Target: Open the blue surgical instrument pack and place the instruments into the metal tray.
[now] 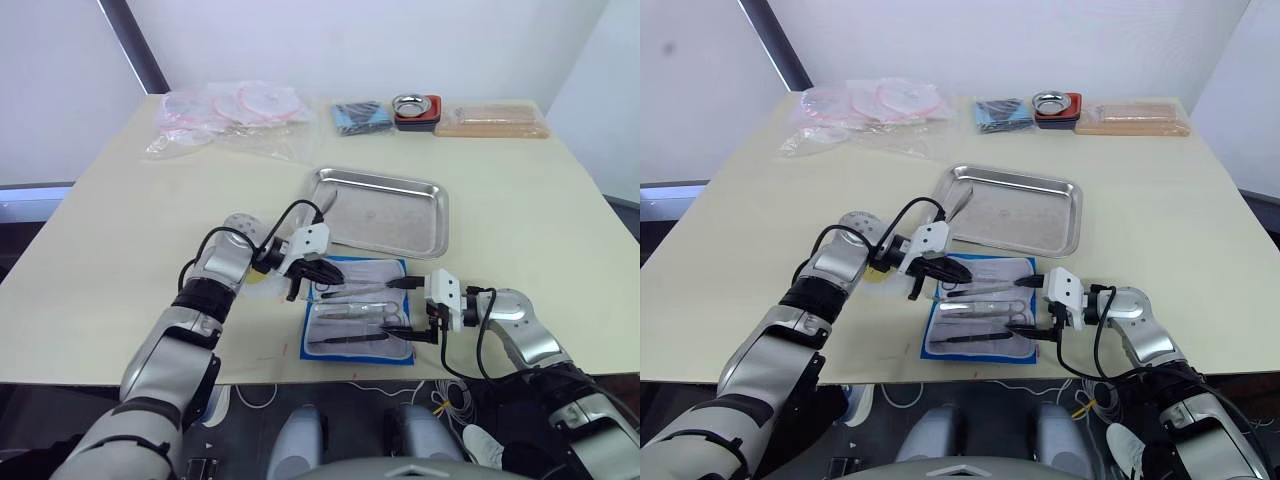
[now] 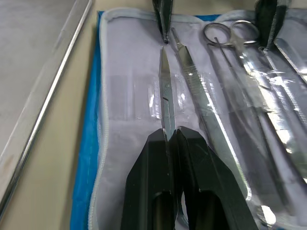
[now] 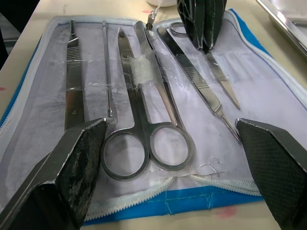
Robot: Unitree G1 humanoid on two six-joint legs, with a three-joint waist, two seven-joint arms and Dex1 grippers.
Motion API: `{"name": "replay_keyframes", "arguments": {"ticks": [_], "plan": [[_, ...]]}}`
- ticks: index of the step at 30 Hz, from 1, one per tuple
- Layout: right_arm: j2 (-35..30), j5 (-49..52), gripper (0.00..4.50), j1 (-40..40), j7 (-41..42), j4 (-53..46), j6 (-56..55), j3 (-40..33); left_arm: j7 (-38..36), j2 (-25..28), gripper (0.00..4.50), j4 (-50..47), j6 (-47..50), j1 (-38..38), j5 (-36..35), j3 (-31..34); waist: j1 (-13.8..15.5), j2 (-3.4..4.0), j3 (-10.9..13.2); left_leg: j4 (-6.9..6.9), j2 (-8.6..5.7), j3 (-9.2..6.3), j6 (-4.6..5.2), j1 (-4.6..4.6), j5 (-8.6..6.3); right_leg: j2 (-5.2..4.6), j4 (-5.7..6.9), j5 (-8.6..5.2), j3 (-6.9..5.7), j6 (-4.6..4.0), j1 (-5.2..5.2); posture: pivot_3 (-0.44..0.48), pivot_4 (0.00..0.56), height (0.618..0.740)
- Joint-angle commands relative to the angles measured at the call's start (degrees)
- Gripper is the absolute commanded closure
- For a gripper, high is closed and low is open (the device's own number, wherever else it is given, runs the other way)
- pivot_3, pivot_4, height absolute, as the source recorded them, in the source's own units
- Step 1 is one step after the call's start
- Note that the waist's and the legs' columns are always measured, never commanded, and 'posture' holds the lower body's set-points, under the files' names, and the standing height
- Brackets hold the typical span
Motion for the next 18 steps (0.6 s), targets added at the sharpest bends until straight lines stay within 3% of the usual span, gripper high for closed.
{"name": "replay_keyframes", "arguments": {"ticks": [1, 18], "plan": [[-1.42, -7.82, 0.0, 5.11, -0.54, 7.9, 3.97, 4.86, -0.43, 1.01, 4.48, -5.25, 6.96, -1.22, -0.83, 0.23, -0.02, 0.0, 0.0, 0.0, 0.0, 0.0, 0.0, 0.0, 0.0, 0.05, 0.0, 0.0, 0.06, 0.0, 0.0, 0.0, 0.15, 0.74], [-0.51, -8.15, 0.0, 4.63, -0.86, 8.75, 3.68, 5.19, -0.35, 5.46, 4.48, -10.44, 11.83, -3.33, 1.44, -1.86, -0.25, 0.04, 0.06, 0.0, 0.05, 0.04, 0.0, 0.01, 0.0, 0.27, 0.0, -0.01, 0.4, -0.01, -0.03, 0.0, 0.15, 0.74]]}}
